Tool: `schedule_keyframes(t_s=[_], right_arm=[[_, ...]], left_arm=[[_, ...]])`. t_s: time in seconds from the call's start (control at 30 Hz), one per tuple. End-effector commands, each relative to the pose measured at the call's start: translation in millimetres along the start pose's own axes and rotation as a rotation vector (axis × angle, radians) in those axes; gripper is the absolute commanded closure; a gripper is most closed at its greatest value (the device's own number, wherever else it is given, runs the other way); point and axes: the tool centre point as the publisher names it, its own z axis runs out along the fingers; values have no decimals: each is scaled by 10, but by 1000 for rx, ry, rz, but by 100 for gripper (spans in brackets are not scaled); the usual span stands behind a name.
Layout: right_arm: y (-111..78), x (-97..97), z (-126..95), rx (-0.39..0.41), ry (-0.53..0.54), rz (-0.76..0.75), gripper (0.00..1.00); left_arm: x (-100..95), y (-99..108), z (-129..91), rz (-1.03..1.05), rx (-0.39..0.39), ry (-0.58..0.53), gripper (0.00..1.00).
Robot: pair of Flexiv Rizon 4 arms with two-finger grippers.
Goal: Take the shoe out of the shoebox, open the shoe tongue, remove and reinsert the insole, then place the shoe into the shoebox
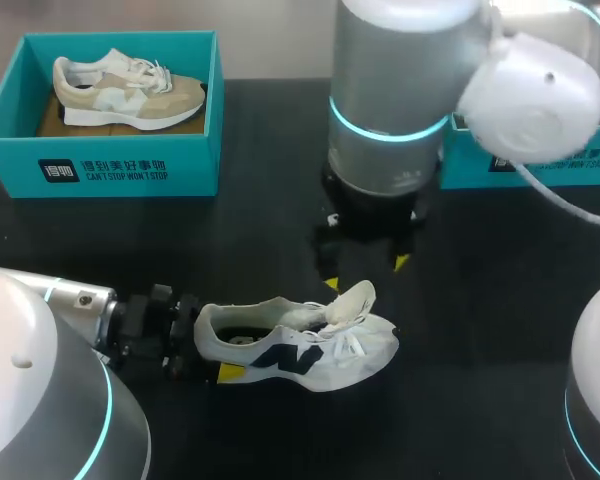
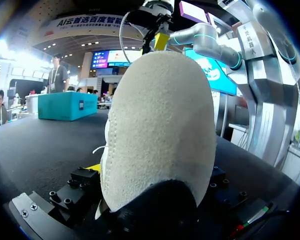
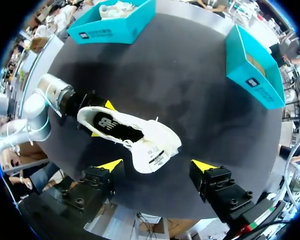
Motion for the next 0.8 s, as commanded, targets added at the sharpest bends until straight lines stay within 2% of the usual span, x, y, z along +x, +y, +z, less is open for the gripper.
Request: schedule_keyframes(t_s=[0.03, 0.13, 0.2, 0.37, 0.43, 0.5, 0.8], right_arm=[[159, 200, -50, 25, -227, -89, 19], [208, 311, -65, 50, -260, -201, 21], [224, 376, -61, 51, -273, -260, 51], [244, 517, -54, 47, -298, -348, 73], [254, 616, -66, 35, -305, -401, 89], [261, 679, -75, 20, -313, -449, 100], [271, 888, -86, -41, -316, -632, 100]], left_arm=[[-6, 25, -8, 0, 1, 1, 100], [-6, 25, -8, 0, 1, 1, 100], [-6, 25, -8, 0, 1, 1, 100], [-6, 25, -8, 0, 1, 1, 100], [-6, 25, -8, 0, 1, 1, 100], [-6, 25, -8, 0, 1, 1, 100], [-6, 25, -8, 0, 1, 1, 100]])
